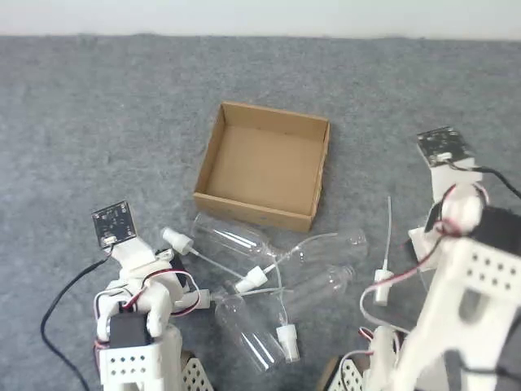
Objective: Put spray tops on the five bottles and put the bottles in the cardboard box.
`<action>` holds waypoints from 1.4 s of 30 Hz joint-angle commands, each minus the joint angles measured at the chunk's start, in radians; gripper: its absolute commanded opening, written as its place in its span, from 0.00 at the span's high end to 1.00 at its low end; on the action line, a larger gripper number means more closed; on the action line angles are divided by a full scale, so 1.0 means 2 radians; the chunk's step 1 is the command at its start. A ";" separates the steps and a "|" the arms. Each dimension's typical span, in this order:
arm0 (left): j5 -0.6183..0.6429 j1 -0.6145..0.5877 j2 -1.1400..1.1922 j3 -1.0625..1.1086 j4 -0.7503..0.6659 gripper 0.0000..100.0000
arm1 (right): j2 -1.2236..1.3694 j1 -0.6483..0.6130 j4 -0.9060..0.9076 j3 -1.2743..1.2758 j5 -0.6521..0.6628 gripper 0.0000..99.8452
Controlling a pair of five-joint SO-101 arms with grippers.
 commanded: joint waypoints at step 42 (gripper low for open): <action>-0.004 0.000 -0.008 -0.010 0.001 0.99 | -0.195 -0.305 -0.138 0.083 -0.295 0.99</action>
